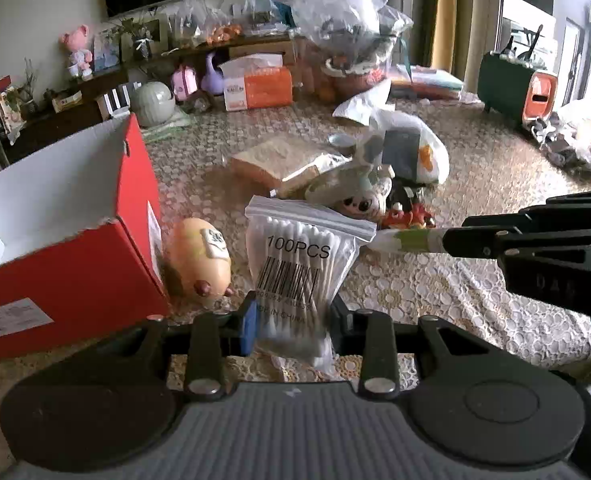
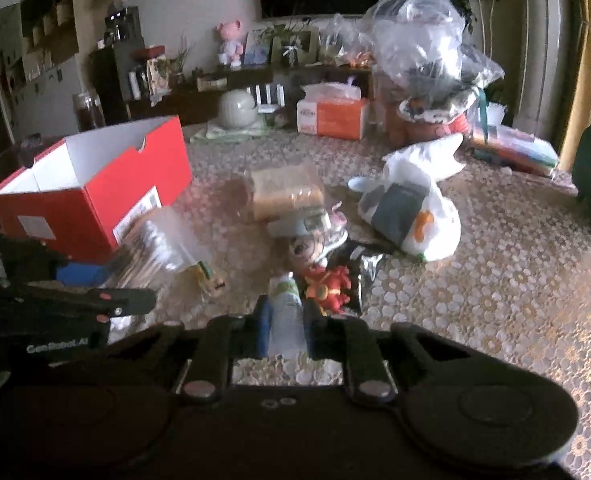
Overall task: Organize objects
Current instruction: 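Carry the swab bag and tube over the red box with both grippers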
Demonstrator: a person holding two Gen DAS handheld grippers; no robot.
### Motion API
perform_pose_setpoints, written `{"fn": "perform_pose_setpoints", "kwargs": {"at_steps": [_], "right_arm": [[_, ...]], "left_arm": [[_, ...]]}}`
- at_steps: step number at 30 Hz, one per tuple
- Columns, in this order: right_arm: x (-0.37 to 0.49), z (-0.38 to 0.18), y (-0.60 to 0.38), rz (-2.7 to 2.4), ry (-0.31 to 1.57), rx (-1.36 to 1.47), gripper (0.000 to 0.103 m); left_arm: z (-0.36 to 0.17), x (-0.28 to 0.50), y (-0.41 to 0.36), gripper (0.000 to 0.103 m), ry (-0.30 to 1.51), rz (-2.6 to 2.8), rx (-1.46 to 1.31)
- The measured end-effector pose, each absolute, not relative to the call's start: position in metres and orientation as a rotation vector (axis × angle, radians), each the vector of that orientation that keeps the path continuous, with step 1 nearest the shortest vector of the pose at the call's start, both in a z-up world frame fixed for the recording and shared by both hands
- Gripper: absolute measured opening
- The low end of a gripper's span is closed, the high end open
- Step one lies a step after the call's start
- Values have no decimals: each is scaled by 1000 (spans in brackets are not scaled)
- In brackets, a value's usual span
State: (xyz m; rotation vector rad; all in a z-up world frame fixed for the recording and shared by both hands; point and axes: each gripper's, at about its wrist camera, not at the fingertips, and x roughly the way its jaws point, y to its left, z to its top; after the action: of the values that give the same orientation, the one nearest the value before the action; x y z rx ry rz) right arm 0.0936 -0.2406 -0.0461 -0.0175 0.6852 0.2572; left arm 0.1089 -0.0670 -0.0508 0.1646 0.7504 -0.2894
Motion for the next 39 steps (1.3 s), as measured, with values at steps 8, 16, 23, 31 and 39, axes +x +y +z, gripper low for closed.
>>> {"fn": "perform_pose_setpoints", "kwargs": {"at_steps": [8, 16, 23, 31, 39], "right_arm": [[94, -29, -239, 255, 657, -19, 16], [98, 1, -236, 291, 613, 7, 16], [110, 42, -214, 361, 548, 4, 16], [139, 78, -156, 459, 497, -38, 16], [172, 93, -92, 543, 487, -63, 16]], "left_arm": [[-34, 109, -54, 33, 722, -277, 127], [-10, 111, -40, 33, 693, -280, 126], [19, 120, -7, 34, 657, -250, 118], [44, 139, 47, 34, 634, -163, 129], [53, 167, 97, 34, 649, -71, 163]]}}
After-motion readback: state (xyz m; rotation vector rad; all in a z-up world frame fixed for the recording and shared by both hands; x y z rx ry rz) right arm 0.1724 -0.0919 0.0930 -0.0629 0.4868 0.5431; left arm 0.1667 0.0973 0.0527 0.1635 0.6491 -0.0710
